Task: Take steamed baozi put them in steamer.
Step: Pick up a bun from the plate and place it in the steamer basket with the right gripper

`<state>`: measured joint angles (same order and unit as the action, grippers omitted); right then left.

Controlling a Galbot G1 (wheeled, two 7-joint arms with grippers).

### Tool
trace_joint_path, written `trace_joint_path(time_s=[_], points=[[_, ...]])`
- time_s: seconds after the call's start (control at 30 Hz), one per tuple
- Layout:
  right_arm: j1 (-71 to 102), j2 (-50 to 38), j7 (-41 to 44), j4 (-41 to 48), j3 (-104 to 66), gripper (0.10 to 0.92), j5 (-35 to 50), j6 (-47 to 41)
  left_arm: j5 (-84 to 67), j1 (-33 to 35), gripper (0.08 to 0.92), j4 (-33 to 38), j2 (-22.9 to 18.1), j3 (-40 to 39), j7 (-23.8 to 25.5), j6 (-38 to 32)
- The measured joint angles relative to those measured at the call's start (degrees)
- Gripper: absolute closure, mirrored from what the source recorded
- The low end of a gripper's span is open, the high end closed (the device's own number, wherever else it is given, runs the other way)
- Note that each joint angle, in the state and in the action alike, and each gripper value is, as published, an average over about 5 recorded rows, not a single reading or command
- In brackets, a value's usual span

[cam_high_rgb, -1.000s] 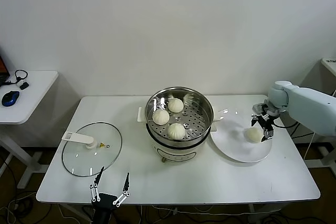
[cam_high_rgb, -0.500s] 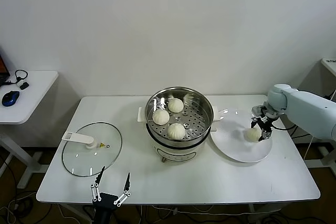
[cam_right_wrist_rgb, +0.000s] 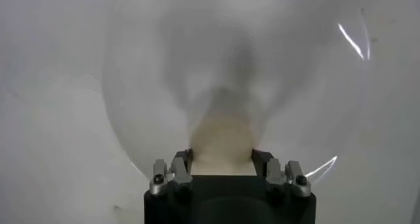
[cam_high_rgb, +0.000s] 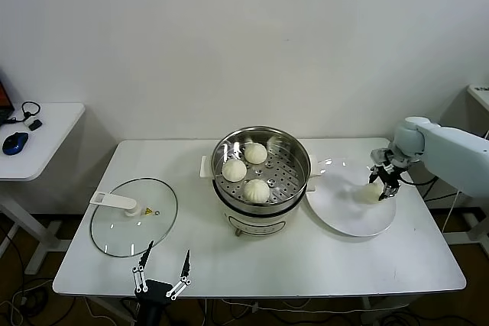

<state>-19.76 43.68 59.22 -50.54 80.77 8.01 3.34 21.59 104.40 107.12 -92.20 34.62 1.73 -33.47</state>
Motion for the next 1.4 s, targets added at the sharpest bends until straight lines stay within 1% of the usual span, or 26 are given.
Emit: trace_joint_path(time_s=[0.13,0.4,0.63,0.87,1.1,1.4], points=[[-4.9,-0.4,0.1,-2.4,4.7,0.406,3.9,-0.9,0.1,0.0,0.177,0.1,0.0,-0.1,0.0,-0.1],[-18.8,0.8,0.1,-9.9,17.2,0.406,15.8,-3.6,0.0,-0.1,0.177,0.6,0.0,-0.4,0.0,-0.1],[-31.3,3.5,0.2,-16.9,26.2,0.406,26.2,-6.1,-0.1,-0.4,0.177,0.6,0.0,-0.8,0.1,-0.1],[-40.2,7.5,-0.2,-22.2,30.6,0.406,34.5,-8.6,-0.3,-0.7,0.177,0.6,0.0,-0.8,0.1,0.0],[-43.0,11.6,-1.7,-24.8,31.1,0.406,38.9,-10.9,-0.7,-0.7,0.177,0.7,0.0,-0.6,0.2,0.1],[-39.4,16.1,-5.3,-25.9,28.3,0.406,40.5,-14.2,-1.1,-0.8,0.177,0.7,0.0,-0.1,0.2,0.3]])
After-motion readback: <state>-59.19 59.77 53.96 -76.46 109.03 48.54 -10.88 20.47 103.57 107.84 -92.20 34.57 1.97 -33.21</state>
